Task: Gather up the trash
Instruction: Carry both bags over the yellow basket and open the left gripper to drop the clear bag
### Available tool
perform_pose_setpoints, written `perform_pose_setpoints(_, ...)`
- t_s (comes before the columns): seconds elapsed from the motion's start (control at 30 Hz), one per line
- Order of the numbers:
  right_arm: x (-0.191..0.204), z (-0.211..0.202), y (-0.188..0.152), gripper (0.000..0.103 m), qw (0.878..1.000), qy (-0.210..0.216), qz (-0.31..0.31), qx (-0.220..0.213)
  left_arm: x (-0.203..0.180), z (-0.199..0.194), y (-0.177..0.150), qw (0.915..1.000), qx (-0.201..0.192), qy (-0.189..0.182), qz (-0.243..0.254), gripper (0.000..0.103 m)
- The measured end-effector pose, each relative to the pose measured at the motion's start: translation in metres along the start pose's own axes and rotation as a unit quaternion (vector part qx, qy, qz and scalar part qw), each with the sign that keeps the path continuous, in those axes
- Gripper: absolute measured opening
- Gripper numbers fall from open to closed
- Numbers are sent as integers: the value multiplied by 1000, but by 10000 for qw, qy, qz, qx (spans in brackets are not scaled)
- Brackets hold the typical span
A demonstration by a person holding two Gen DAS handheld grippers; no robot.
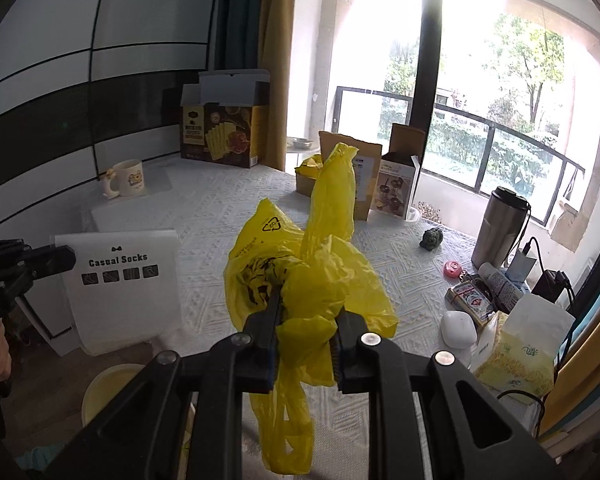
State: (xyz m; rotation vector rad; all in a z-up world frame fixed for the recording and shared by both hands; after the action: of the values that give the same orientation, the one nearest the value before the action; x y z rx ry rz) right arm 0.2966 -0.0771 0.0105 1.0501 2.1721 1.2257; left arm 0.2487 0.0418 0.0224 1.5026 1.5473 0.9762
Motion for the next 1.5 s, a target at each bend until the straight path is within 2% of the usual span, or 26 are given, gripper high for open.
perform_pose_setpoints(0.3,50,-21,-26,19,9994,129,-306,-116,10,-33,-41,9997,106,219,-46,0)
perform_pose_setpoints(0.6,88,-30,-81,19,9993,330,-174,-43,26,-37,-102,9975,612,330,-113,0)
perform_pose_setpoints(0.73,99,-30,-97,19,9990,400,-176,8,32,-37,-123,9957,814,129,-421,0)
perform_pose_setpoints(0.83,107,-28,-108,19,9989,391,-256,64,40,-35,-137,9939,931,221,-549,0)
perform_pose_setpoints(1.03,125,-13,-126,19,9972,654,-260,242,54,-21,-168,9878,1232,326,-891,0)
perform_pose_setpoints(1.2,136,7,-140,19,9954,818,-218,449,58,-5,-189,9839,1494,498,-842,0)
perform_pose_setpoints(1.5,140,40,-157,19,9924,963,-152,749,70,32,-235,9662,2214,545,-1206,0)
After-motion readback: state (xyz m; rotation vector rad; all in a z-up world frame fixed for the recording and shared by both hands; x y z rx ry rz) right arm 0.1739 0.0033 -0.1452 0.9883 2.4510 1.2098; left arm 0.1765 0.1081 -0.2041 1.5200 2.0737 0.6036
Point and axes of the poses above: each gripper's, at about its wrist camera, not at the fingertips, and z roughly the way its jaws point, x to its left, y to its top, the point moved 8 cm from there along z, roughly the way its jaws point, and after that the axes turned 8 degrees about y, right-handed, at the moved point
